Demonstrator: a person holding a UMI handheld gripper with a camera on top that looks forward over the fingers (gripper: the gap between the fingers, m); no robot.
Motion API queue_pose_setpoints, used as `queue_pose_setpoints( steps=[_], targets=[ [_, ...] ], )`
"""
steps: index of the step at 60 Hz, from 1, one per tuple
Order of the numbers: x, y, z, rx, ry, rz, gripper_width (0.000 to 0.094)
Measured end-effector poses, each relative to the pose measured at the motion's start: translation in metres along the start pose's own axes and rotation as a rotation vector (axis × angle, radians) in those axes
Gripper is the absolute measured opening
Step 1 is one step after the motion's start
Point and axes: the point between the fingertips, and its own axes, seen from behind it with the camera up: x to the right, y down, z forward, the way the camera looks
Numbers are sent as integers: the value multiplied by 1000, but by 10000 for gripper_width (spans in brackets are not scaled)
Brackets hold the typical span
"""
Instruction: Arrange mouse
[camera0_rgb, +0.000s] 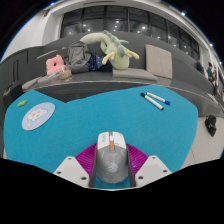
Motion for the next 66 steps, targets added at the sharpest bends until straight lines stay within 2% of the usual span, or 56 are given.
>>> queue_pose_setpoints(
  steps=[6, 11, 19, 28, 38, 45, 49, 57, 64, 66],
  targets=[
    [-1, -1, -4, -18, 15, 3, 365],
    [-10, -10, -14, -15, -17, 27, 348],
    [-34, -64, -48, 82, -44, 10, 347],
    [-115, -125, -75, 119, -173, 47, 346],
    [-219, -166, -53, 143, -237, 30, 346],
    [-282, -152, -12, 82, -279, 47, 345],
    [-304, -136, 16, 45, -258, 19, 349],
    [-329, -118, 60, 42, -211, -29, 356],
    [-335, -84, 88, -42, -179, -35, 365],
    [-335, -82, 91, -35, -169, -40, 381]
  ],
)
